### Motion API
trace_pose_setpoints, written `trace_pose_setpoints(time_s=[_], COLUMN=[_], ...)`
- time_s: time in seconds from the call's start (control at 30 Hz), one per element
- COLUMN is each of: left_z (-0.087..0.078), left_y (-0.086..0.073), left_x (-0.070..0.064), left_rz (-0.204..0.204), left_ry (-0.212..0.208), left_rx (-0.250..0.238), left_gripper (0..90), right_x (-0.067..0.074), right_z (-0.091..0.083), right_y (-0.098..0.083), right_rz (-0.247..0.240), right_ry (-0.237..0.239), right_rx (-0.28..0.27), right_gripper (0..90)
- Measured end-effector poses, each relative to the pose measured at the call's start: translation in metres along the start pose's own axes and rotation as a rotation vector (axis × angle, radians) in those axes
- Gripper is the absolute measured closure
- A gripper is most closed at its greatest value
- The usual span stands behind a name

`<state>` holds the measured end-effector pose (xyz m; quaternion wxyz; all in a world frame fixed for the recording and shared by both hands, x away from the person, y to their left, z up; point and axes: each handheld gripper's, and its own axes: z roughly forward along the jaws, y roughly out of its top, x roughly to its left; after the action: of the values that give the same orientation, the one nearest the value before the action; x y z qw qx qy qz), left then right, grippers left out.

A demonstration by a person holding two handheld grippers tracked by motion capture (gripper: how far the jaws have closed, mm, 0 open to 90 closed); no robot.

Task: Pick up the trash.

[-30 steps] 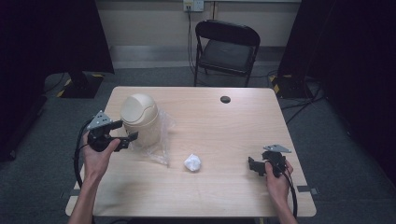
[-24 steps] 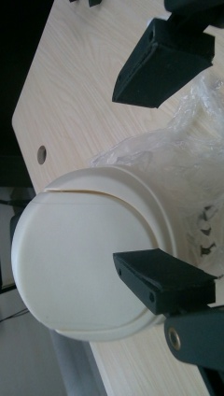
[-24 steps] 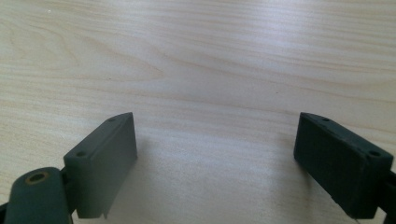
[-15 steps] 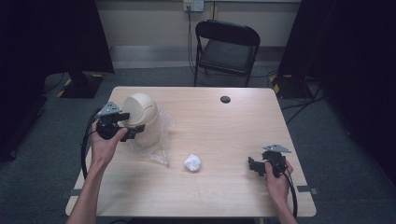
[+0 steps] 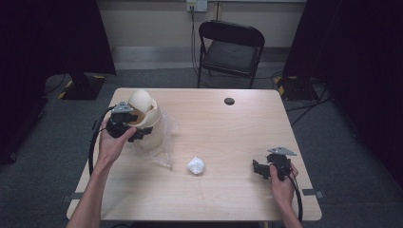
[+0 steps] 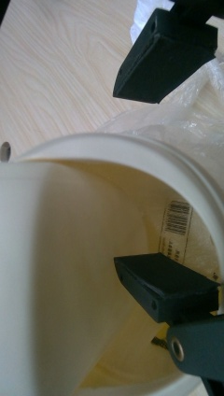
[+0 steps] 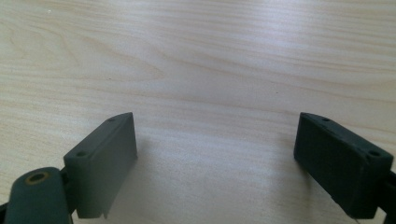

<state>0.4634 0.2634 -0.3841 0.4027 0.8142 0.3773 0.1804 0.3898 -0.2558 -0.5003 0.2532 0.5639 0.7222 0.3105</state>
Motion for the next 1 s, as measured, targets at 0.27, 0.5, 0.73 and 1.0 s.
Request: trace_pose_setpoints(time_s=[0.27,0.5,0.73,1.0], left_z=[0.011,0.017,0.018,0.003], left_y=[-0.001,0.004,0.010,0.008], left_x=[0.006,0.005,0.001,-0.003], left_rz=[-0.026,-0.030,-0.024,-0.020], left_ry=[-0.020,-0.032,-0.015,0.015], left_rx=[0.010,0.025,0.027,-0.018], left_gripper=[16.9,16.4,17.3,18.8], right_x=[0.000,0.001,0.001,0.001], right_z=[0.000,0.000,0.000,0.000], right_y=[0.000,0.000,0.000,0.000], right_rz=[0.000,0.003,0.003,0.003], right_ry=[0.000,-0.002,-0.003,-0.003], right_rx=[0.000,-0.001,-0.001,-0.001], right_gripper=[12.4,12.1,12.1,12.1])
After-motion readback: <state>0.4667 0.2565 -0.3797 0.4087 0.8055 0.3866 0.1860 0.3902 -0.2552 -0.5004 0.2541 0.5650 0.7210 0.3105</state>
